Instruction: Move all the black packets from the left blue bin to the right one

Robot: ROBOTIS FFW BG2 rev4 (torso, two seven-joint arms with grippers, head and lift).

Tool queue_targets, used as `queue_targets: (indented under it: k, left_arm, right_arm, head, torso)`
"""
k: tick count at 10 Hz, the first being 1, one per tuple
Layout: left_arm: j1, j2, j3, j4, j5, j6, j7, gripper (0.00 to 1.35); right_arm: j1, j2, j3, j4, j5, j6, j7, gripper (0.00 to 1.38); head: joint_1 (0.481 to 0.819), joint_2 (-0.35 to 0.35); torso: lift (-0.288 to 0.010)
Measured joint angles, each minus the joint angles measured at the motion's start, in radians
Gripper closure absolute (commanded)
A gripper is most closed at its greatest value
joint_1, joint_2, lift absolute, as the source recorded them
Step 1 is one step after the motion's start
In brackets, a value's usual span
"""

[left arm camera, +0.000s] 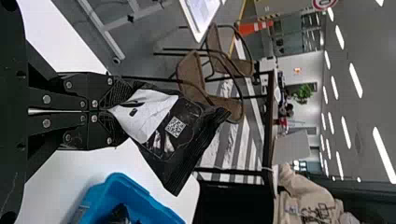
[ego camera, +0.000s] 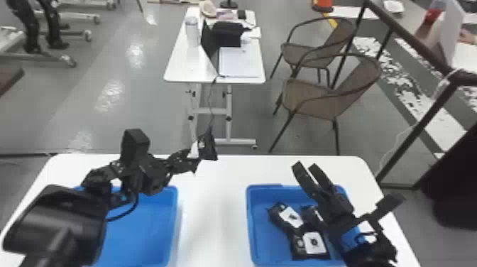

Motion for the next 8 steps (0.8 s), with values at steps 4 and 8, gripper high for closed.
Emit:
queue_targets:
  k: [4, 8]
  left_arm:
    - [-0.185, -0.072, -0.154, 0.244, 0.057, -0.026, -0.050, 1.16]
    - [-0.249, -0.139, -0.216, 0.332, 0.088, -0.031, -0.067, 1.16]
  right_arm:
    - [-0.055, 0.000, 0.111, -0.006, 0.000, -0.018, -0.003, 0.18]
    - [-0.090, 0.000, 0.208, -0.005, 0.001, -0.018, -0.024, 0.18]
  head:
    - [0.695, -0.121]
    - [0.695, -0.128]
  torso:
    - [0.000]
    - [0.000]
